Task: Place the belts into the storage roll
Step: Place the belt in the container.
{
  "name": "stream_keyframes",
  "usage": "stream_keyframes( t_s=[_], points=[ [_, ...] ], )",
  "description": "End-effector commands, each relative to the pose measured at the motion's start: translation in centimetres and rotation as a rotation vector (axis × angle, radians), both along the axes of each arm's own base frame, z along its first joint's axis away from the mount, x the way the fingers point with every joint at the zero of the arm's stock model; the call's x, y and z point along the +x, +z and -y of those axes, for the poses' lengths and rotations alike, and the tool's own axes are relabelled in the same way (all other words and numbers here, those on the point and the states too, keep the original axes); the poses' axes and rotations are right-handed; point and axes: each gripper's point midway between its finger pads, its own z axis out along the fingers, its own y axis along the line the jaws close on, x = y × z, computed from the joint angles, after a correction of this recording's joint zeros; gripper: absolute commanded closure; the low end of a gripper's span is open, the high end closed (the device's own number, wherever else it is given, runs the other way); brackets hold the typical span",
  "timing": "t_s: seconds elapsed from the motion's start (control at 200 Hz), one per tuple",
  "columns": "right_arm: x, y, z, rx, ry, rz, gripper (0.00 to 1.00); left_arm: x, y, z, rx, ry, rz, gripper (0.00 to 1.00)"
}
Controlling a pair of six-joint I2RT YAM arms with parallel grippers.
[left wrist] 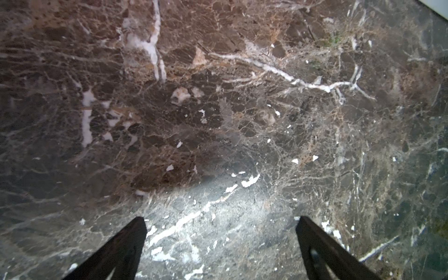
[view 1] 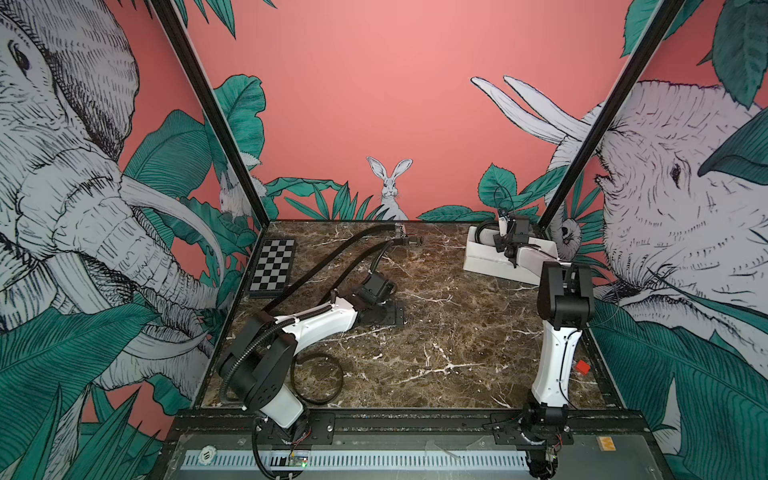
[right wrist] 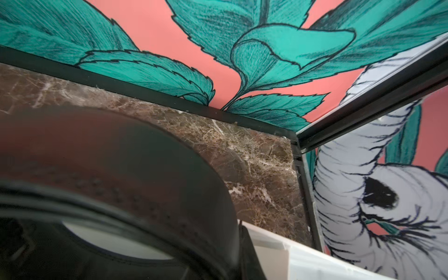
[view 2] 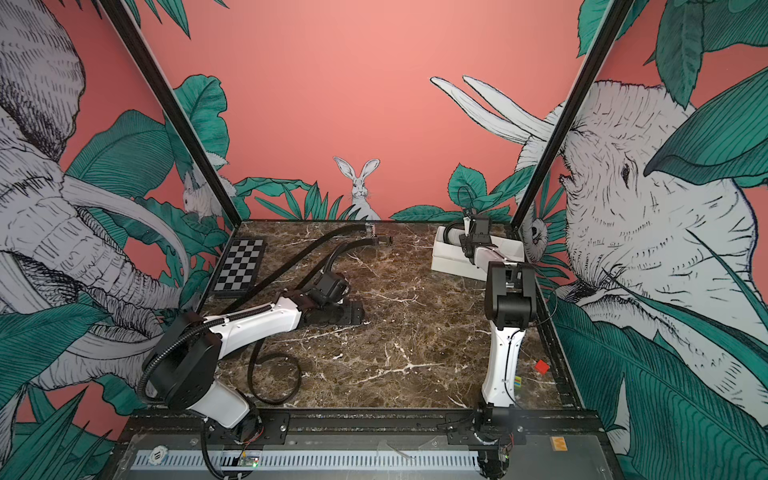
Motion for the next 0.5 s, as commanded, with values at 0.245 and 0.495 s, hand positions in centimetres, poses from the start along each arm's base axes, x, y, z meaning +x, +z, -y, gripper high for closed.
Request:
stream_keyframes(
  t_s=[0.245,0.495],
  points=[
    [-1.6,2.4,1.7,-0.175,-0.061,0.113,1.00,0.5,1.3,-0.8,0.004,0.035,0.045,0.01],
    [-1.8,0.0,0.9,-0.175,0.005,0.026,1.00,0.3,1.0,-1.0,0.009,0.034,0.041,0.01]
  ],
)
